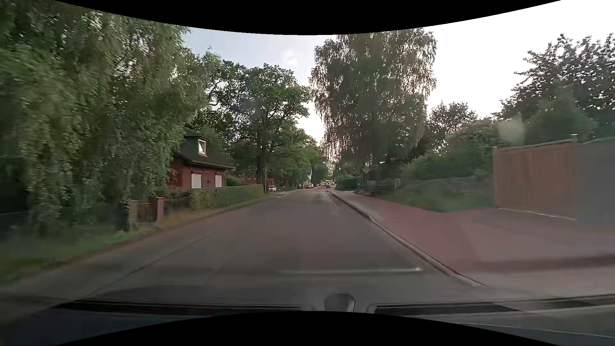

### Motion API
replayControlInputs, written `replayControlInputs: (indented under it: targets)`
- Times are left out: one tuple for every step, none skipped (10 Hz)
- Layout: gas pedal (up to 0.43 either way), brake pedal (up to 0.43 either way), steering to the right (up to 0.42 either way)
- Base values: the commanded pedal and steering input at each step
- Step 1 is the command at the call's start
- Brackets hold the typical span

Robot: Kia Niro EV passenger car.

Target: Follow the waypoints while adhering to traffic rules and regulations

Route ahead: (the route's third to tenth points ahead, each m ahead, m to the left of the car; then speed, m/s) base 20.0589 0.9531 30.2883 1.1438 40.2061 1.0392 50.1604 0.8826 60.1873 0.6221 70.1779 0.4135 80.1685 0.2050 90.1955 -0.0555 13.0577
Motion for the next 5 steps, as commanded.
replayControlInputs:
  targets:
    - [0.138, 0.000, -0.001]
    - [0.138, 0.000, -0.002]
    - [0.138, 0.000, -0.001]
    - [0.138, 0.000, -0.001]
    - [0.138, 0.000, -0.002]
